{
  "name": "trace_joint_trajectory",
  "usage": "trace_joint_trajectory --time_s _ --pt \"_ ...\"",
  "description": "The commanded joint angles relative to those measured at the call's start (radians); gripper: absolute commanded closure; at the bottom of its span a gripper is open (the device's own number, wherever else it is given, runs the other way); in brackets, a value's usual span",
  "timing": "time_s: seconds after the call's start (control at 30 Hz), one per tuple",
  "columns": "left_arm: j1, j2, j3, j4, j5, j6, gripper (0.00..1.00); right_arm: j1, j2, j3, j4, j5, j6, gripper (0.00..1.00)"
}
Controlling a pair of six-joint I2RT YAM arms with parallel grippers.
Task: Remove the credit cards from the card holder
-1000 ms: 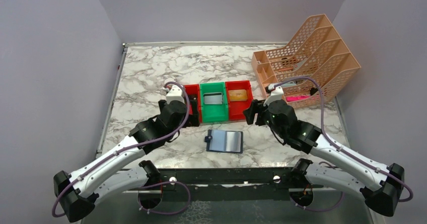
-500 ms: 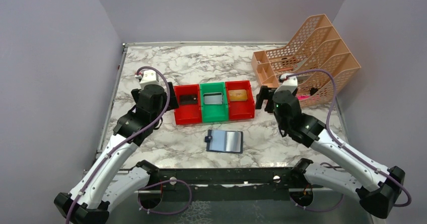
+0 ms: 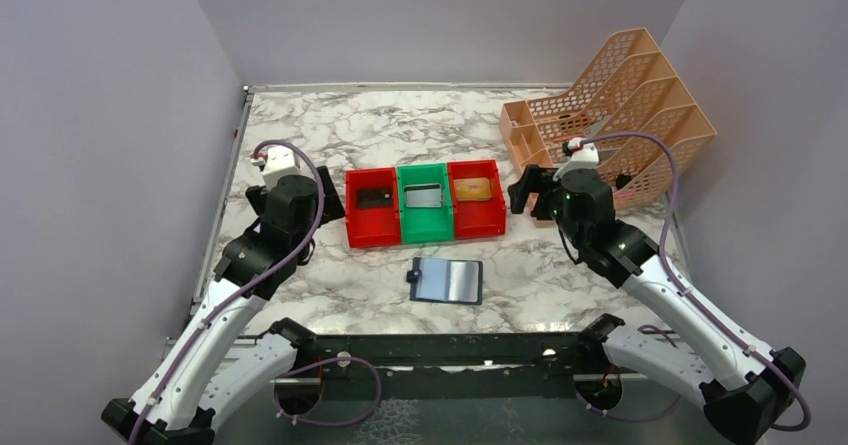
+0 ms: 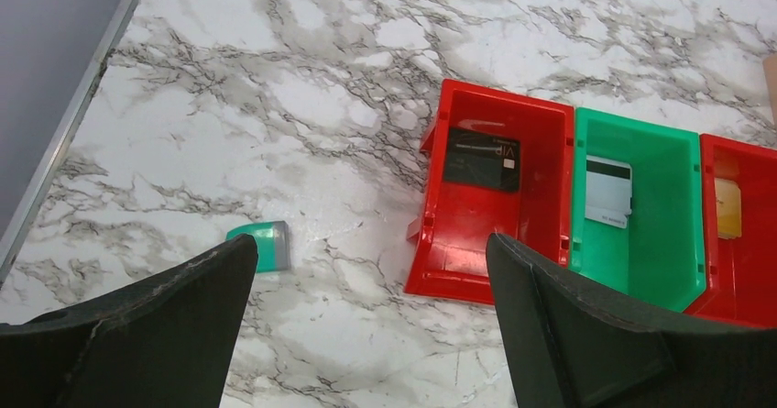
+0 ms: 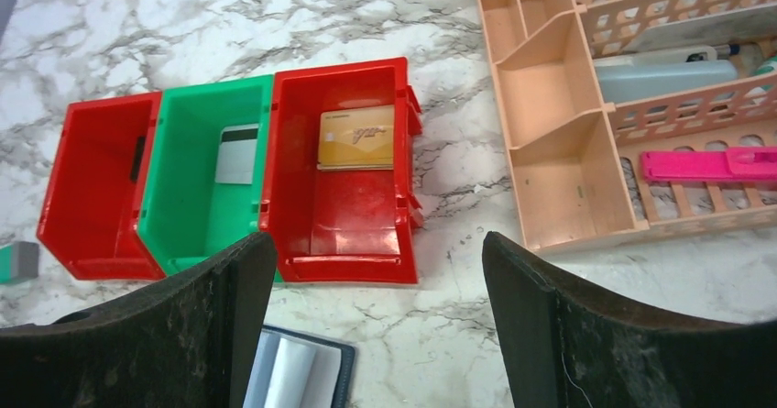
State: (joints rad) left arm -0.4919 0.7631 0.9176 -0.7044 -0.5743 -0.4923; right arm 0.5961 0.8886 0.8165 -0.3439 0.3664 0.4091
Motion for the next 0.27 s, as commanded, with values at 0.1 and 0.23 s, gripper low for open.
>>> trace_joint_trajectory --time_s 0.1,0.23 --pt "0.004 -0.018 0.022 -0.014 -0.035 0.011 0.01 -0.001 -0.003 0.036 0.050 -0.085 -0.040 0.12" --pt "0.004 -0.012 0.014 -0.014 -0.050 0.022 0.01 -0.001 0.007 0.038 0.054 -0.056 -0.051 0.12"
